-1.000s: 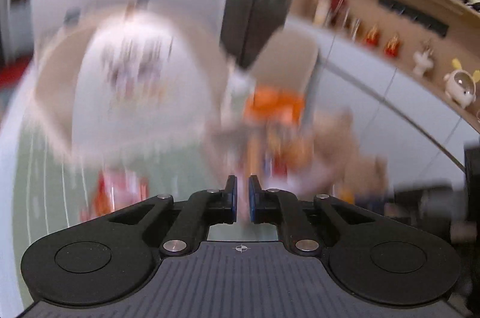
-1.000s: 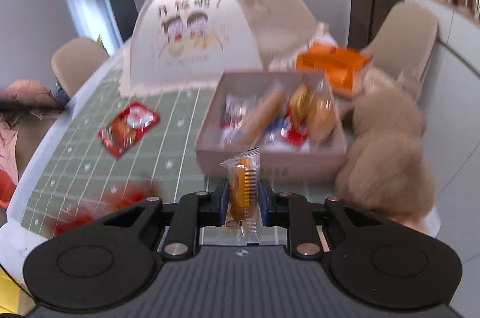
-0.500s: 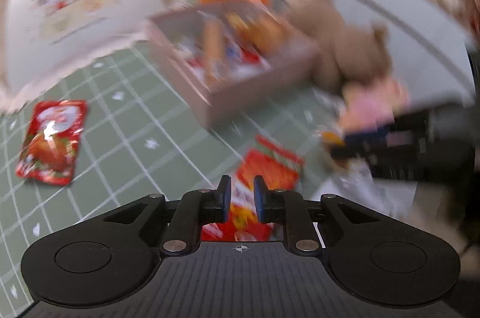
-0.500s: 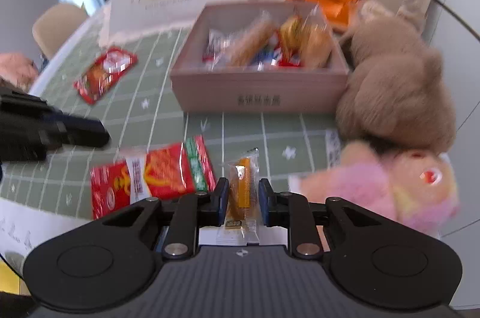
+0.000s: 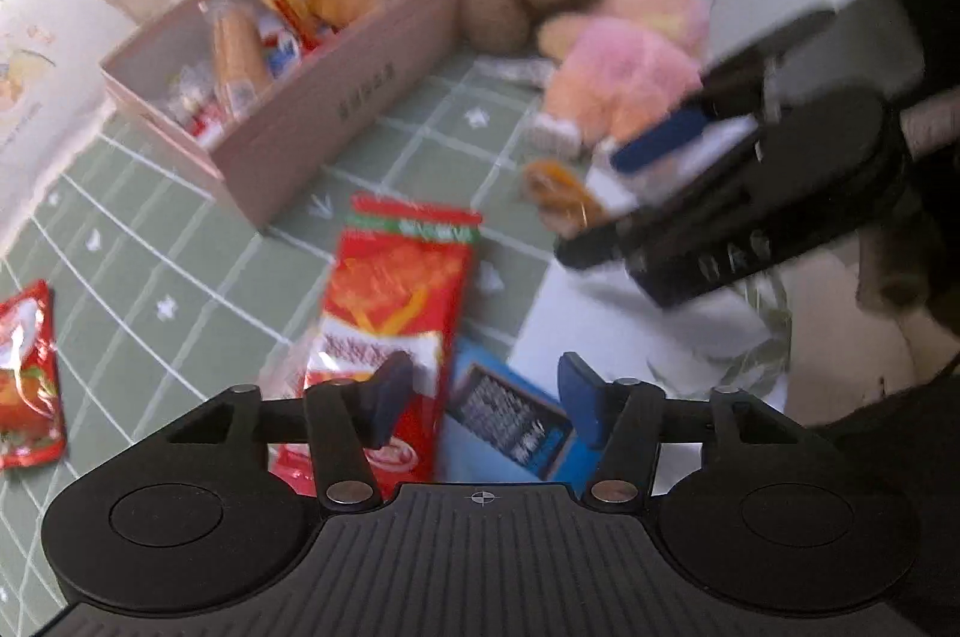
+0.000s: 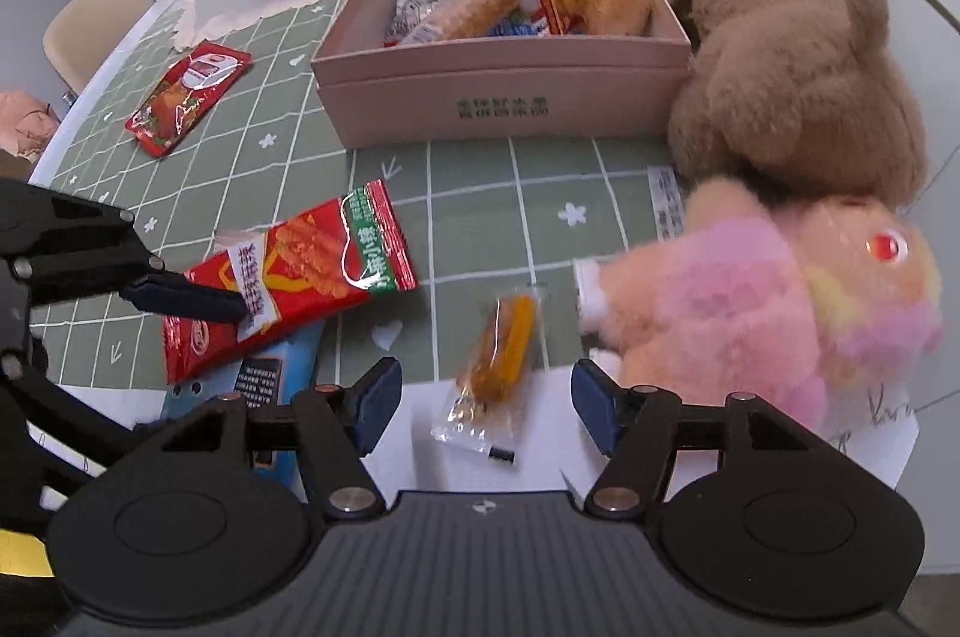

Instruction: Organize snacks

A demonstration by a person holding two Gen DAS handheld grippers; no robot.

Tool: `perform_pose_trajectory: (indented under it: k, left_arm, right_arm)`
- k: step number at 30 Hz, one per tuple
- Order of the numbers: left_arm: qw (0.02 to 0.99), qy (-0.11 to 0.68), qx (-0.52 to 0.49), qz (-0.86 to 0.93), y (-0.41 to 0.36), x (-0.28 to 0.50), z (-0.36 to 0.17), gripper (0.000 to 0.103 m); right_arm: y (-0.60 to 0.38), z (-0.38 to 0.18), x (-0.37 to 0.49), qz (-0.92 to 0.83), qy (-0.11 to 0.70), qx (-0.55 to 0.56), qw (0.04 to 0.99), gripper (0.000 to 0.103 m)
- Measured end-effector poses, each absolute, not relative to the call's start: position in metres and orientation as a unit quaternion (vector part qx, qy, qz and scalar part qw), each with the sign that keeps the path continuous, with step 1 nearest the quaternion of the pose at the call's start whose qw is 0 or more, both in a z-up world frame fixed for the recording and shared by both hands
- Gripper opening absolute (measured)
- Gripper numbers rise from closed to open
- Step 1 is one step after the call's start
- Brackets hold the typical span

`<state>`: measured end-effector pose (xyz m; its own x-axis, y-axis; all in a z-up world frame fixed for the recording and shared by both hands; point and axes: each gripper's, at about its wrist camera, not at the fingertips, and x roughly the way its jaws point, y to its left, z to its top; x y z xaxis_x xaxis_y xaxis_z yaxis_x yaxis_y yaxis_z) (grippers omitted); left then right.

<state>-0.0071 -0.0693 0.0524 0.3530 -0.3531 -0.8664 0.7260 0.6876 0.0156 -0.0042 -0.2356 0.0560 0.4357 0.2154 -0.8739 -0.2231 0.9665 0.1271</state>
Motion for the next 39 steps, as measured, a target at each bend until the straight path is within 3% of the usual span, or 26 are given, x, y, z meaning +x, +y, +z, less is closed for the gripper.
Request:
perform_pose_trajectory:
  k: [6,8,14,19,23,26,28,31,39]
  left_arm:
    - [0.798,0.467,0.241,-0.295,-0.077,0.023,0.045,0.058]
    - [0.793,0.473,0.241,-0.299,-0.078,0.033,0.036,0.065]
    - [0.8,0.514,0.145,-0.273,-0.06,0.069,0.025,0.066]
    - [0.797,0.53,0.093,-0.275,-0.044,0.069,0.028,0.057]
    - [0.813,0.517,0.073,-0.26,-0.031,0.051,0.035,0.053]
    - [0.822,0.509,0.05,-0.25,-0.02,0.037,0.041,0.052]
    - [0.83,0.498,0.04,-0.247,-0.014,0.028,0.054,0.052]
    - [0.848,0.46,0.006,-0.264,-0.006,0.021,0.099,0.052]
    - [0.923,0.265,-0.058,-0.274,-0.002,0.074,0.25,0.056]
  right_arm:
    - [-0.238,0.057,-0.014,0.128,0.514,0.003,0.848,0.064]
    - [-0.239,0.057,-0.018,0.127,0.515,0.008,0.848,0.066]
    - [-0.244,0.059,-0.024,0.12,0.51,0.018,0.852,0.066]
    - [-0.247,0.059,-0.015,0.118,0.5,0.046,0.857,0.064]
    - [-0.237,0.051,0.001,0.122,0.501,0.043,0.856,0.048]
    - [-0.223,0.044,0.01,0.13,0.514,0.006,0.848,0.021]
    - [-0.218,0.051,0.008,0.138,0.51,-0.011,0.849,0.02]
    - [-0.231,0.093,0.009,0.154,0.484,0.018,0.861,0.018]
    - [-0.264,0.264,0.052,0.177,0.296,0.04,0.938,0.018]
